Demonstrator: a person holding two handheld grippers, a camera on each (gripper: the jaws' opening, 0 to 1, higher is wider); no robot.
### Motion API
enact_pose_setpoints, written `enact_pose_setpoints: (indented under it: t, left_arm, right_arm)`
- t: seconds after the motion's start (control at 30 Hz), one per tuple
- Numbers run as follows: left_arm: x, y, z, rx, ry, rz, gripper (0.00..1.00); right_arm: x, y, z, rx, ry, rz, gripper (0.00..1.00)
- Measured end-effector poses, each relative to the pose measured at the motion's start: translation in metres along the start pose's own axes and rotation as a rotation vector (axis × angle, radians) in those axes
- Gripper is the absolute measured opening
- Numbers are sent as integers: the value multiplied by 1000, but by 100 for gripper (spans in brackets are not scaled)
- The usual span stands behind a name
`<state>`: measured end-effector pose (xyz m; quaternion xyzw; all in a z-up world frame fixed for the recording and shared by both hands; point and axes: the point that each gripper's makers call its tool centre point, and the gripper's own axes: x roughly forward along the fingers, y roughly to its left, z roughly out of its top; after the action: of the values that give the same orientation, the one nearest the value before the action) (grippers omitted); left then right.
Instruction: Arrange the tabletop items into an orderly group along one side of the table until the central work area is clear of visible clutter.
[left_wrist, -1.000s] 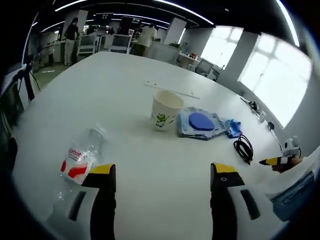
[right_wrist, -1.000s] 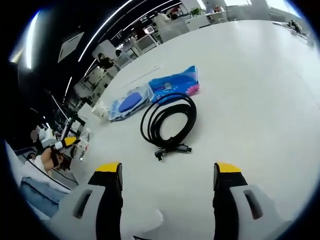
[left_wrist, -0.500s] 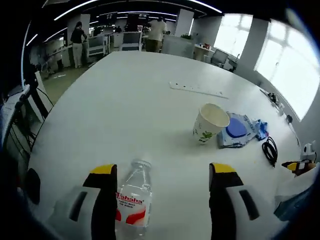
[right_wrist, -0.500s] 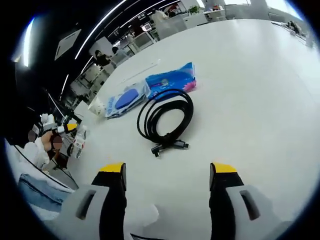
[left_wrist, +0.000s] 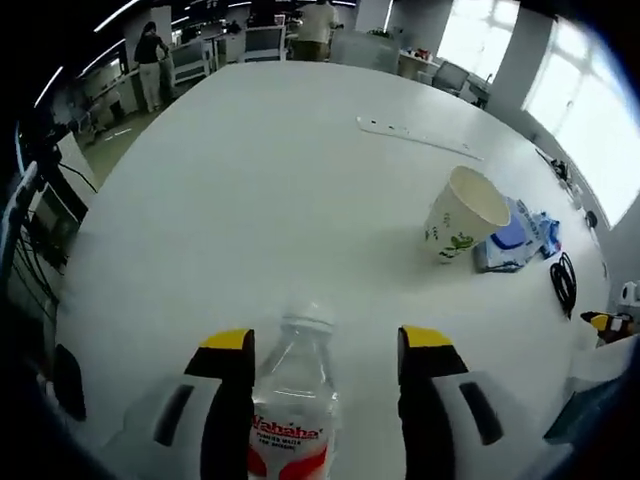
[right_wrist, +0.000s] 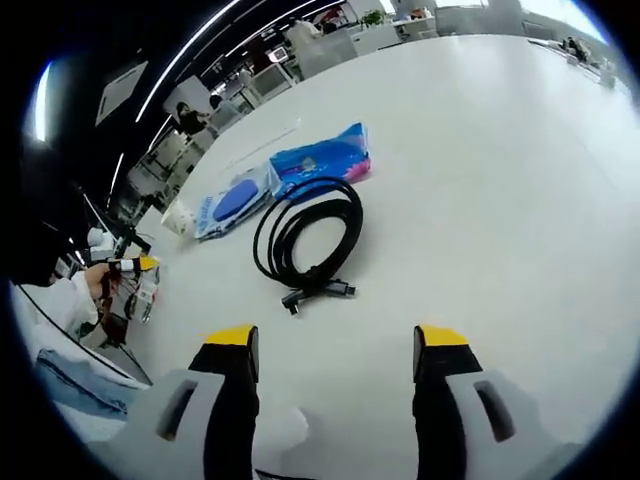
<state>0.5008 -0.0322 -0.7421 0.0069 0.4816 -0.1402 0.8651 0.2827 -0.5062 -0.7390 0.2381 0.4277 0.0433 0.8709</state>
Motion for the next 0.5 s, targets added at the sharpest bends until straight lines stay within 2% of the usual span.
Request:
enact_pose_setpoints:
  t: [0.23, 0.33, 0.37, 0.4, 0.43, 0.5]
  left_arm:
    - [9, 9, -4, 39, 32, 45, 49]
    - [12, 17, -10, 158, 82, 61, 41]
    - [13, 18, -11, 169, 86, 59, 40]
    - [16, 12, -11, 139, 78, 18, 40]
    - [17, 13, -11, 139, 79, 26, 40]
    - [16, 11, -11, 168, 83, 2, 41]
  right_arm:
    - [6, 2, 1, 4, 8, 9, 61]
    - [8, 1, -3, -9, 21, 10, 60]
    - [7, 2, -4, -11, 24, 9, 60]
    - [6, 2, -5, -13, 26, 8, 60]
    - [6, 1, -5, -13, 26, 6, 60]
    - [5, -2, -5, -7, 25, -1, 59]
